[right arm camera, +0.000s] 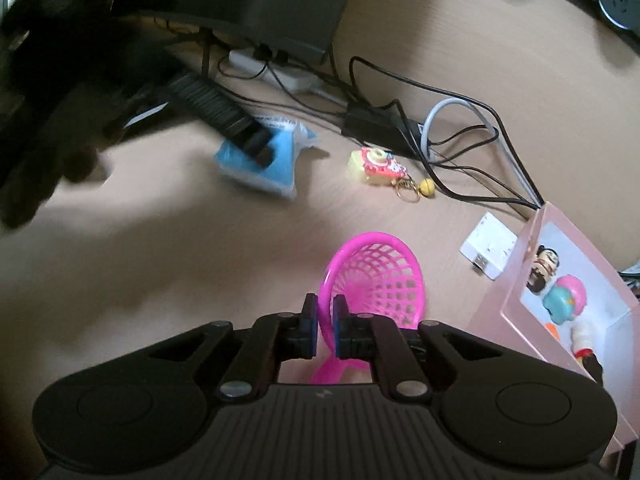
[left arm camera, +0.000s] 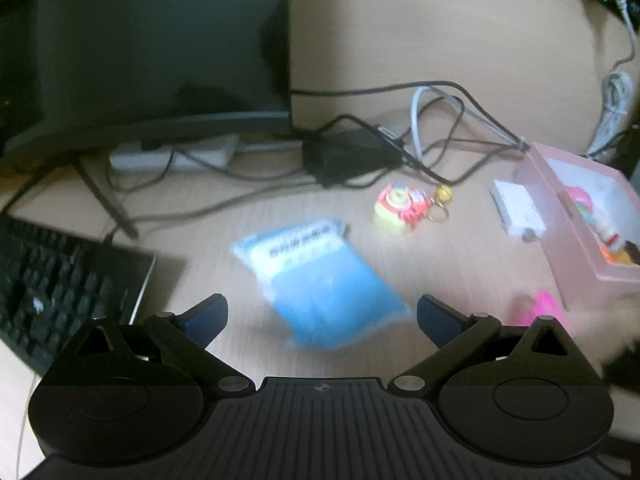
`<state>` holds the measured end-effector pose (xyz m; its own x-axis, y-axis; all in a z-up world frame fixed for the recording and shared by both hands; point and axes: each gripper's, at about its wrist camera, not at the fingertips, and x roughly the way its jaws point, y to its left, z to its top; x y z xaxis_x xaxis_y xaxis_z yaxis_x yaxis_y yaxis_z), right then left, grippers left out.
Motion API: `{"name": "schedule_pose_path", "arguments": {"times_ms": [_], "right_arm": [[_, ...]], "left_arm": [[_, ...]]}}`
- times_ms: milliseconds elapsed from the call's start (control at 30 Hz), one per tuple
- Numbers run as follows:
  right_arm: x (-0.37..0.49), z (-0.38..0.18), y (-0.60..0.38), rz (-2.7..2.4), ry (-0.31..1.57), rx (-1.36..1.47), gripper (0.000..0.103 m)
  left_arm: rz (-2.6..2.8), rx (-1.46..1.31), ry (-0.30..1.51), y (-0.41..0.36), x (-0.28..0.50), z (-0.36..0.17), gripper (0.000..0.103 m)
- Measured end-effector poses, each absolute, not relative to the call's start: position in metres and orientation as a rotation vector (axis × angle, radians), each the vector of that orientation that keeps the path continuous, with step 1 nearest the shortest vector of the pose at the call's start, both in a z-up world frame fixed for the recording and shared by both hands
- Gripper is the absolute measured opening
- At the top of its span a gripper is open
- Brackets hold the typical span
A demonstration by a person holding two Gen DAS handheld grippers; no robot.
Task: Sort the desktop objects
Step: 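Lift the pink strainer with right gripper while left gripper grasps the blue wipe pack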
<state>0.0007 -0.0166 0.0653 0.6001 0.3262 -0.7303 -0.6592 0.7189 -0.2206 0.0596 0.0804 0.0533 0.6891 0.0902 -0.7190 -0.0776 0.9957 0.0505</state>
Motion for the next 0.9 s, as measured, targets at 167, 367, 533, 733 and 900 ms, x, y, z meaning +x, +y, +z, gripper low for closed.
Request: {"name": "schedule_pose_path", "arguments": {"times_ms": [167, 367, 533, 733, 900], "right_arm": [[-0.012, 0.071, -0.037, 0.572, 0.704, -0.414, 0.05], [-0.019, 0.08, -0.061, 0.544, 0.681, -0.349, 0.064], [-0.018, 0.084, -0.069, 0.526, 0.695, -0.309, 0.066], [-0.024, 0.086, -0.069, 0.534, 0.673, -0.298, 0.07], [-0.034, 0.085, -0.073, 0.513, 0.655, -0.28, 0.073]], "left_arm": [[0.171, 0.105, 0.871, 0.068, 0.086, 0.032, 0.103], [0.223, 0.105, 0.905, 0.081, 0.086, 0.022, 0.103], [0.198, 0.051, 0.919, 0.089, 0.082, 0.017, 0.08], [0.168, 0.066, 0.923, 0.088, 0.068, 0.022, 0.03], [0.072, 0.123, 0.914, 0.07, 0.028, 0.02, 0.03]]}}
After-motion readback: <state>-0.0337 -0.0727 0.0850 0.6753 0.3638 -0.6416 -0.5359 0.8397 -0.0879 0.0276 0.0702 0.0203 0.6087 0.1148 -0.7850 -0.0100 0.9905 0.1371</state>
